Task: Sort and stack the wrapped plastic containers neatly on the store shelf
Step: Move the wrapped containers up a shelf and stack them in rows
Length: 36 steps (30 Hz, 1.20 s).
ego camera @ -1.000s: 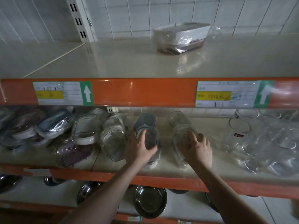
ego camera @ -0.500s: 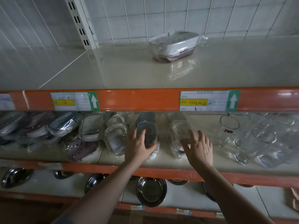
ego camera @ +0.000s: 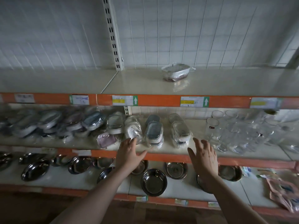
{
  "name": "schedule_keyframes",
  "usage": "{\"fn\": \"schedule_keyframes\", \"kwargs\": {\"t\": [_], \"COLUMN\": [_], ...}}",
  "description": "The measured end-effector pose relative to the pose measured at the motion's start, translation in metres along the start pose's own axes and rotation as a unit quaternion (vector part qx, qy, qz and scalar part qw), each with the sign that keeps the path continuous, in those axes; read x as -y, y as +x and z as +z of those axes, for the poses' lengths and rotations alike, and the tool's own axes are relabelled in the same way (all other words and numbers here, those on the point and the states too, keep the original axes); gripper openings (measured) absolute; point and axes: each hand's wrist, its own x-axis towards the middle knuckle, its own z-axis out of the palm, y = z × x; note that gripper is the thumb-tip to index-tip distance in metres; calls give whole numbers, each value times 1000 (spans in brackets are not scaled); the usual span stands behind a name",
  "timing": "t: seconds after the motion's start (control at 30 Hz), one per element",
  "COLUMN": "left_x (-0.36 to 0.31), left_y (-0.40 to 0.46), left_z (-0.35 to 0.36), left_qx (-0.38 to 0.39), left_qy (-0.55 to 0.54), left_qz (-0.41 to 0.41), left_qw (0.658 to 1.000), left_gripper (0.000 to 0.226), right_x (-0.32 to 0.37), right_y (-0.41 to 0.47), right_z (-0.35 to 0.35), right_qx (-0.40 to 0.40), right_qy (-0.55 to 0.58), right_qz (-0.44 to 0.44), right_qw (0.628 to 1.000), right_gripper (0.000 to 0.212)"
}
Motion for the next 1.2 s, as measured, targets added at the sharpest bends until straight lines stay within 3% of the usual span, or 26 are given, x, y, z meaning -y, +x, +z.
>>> {"fn": "schedule_keyframes", "kwargs": {"t": [0.53,0.9,1.2], "left_x": [-35,-101,-169], "left_y": [-60,34,123], "left_z": [-153,-172,-139], "left_qx": [-95,-164,-157], "left_qy": [2,28,7], "left_qz": [55,70,68], "left_qw": [994,984,985], "left_gripper": [64,67,63], "right_x": [49,16,-25], "right_y": [-50,53,161], "right_z": [-151,-181,-186], "right_qx": [-95,-140,-122], "right_qy": [7,33,38], "right_qz": [-54,-75,-109], "right_qw": [994,987,986], "right_gripper": [50,47,46]}}
